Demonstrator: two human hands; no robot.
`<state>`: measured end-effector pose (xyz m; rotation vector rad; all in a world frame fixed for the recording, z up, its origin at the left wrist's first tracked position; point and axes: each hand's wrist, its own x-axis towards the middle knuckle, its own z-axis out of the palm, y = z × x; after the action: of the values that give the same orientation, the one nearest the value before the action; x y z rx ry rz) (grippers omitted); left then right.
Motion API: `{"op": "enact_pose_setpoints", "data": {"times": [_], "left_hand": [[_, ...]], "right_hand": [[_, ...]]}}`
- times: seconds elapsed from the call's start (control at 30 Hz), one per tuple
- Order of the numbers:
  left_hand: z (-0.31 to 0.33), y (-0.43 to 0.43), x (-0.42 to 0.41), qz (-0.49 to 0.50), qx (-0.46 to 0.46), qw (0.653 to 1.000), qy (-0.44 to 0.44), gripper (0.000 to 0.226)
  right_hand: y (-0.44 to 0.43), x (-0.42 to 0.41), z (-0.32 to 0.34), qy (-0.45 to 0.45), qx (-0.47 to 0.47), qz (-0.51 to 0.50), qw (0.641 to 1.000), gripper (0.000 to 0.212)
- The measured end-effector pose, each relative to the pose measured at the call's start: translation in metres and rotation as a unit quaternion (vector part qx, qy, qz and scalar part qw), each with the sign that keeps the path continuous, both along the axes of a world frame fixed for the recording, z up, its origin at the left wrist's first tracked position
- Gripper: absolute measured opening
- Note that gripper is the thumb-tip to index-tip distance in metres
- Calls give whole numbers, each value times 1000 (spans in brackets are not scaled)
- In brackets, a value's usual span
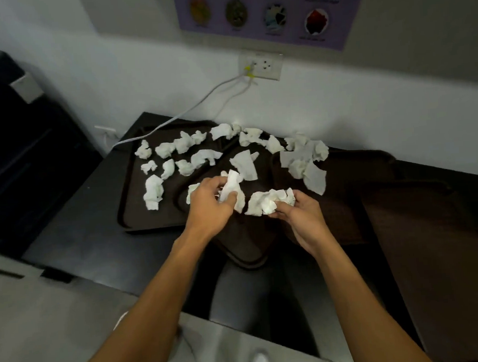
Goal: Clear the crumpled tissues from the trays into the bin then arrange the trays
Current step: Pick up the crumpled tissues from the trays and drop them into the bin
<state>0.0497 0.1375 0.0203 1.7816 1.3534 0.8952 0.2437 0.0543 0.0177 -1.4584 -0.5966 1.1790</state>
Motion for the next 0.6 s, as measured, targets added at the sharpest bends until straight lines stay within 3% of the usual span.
{"op": "enact_pose_setpoints", "data": {"times": [0.23,0.6], "left_hand": [[-10,-32,-115,58,-11,998,-11,25],[-35,-90,-292,171,-52,984,3,18]], "right_hand": [[8,-106,1,-70,-3,81,994,24],[-8,-284,-17,-67,0,187,980,23]]}}
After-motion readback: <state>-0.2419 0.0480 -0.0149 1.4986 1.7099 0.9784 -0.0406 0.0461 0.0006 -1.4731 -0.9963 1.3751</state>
